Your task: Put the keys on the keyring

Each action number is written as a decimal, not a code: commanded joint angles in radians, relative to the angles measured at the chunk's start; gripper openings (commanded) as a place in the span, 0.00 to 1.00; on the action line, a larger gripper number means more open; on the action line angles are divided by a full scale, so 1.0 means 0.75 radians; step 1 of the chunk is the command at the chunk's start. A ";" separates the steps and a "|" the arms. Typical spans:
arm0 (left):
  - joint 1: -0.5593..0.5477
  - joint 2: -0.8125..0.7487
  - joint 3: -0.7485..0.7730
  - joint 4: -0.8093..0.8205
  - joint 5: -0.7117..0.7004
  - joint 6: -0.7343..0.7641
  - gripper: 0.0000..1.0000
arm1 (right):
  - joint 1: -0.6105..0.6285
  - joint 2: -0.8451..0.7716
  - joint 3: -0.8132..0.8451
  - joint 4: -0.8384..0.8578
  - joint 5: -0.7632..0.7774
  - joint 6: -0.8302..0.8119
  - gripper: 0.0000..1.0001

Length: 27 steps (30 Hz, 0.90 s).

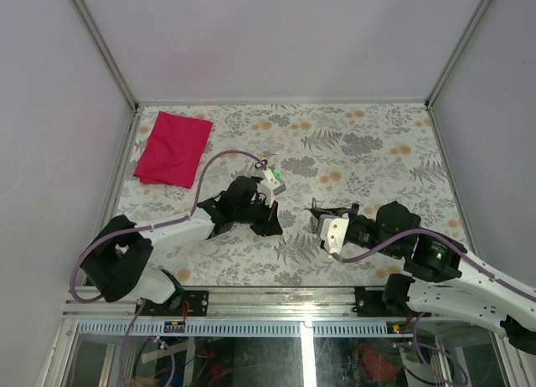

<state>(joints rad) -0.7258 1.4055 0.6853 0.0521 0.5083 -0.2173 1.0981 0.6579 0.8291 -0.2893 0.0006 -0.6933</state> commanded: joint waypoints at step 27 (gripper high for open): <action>-0.049 -0.798 0.072 0.018 0.105 0.302 0.46 | 0.011 0.140 0.070 0.020 -0.216 0.571 0.00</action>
<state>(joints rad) -0.7532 0.8497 0.6914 0.0589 0.4870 -0.1040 1.0981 0.7277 0.8021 -0.3534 -0.0727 -0.4305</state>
